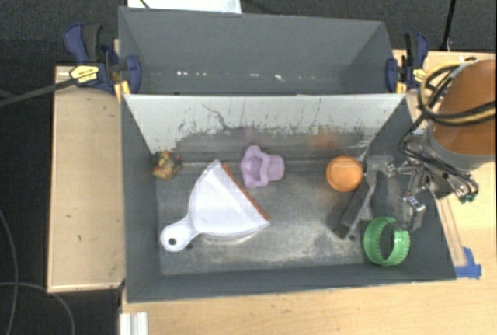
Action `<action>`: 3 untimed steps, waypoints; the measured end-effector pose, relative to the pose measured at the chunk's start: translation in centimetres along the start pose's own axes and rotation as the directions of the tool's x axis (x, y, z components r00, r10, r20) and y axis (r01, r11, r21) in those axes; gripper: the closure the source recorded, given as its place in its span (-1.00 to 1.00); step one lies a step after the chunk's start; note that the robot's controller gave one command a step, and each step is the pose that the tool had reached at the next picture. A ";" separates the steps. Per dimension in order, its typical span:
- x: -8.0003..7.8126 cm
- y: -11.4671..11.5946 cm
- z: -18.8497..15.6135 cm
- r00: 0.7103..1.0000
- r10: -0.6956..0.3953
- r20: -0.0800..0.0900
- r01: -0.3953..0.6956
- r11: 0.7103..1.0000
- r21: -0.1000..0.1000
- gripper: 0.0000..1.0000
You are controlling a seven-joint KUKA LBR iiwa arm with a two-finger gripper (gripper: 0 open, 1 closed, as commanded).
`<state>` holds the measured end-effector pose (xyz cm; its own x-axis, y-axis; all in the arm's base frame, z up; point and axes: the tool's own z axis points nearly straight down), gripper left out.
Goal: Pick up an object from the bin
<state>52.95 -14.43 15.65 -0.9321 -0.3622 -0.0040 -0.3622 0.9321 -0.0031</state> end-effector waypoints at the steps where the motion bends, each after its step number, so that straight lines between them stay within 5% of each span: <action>1: -2.0 -0.4 2.4 0.972 -0.237 0.003 0.237 0.972 0.001 -1.00; 2: -1.9 -0.7 6.6 0.917 -0.399 0.016 0.399 0.917 0.021 -1.00; 3: -2.5 -0.7 8.5 0.781 -0.625 0.008 0.625 0.781 -0.002 1.00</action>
Offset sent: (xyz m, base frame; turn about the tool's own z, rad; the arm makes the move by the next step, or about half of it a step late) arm 0.0093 0.0003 -0.0865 -0.4458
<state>55.62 -14.20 7.18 -0.5012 -0.8653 -0.0087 -0.8653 0.5012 -0.0028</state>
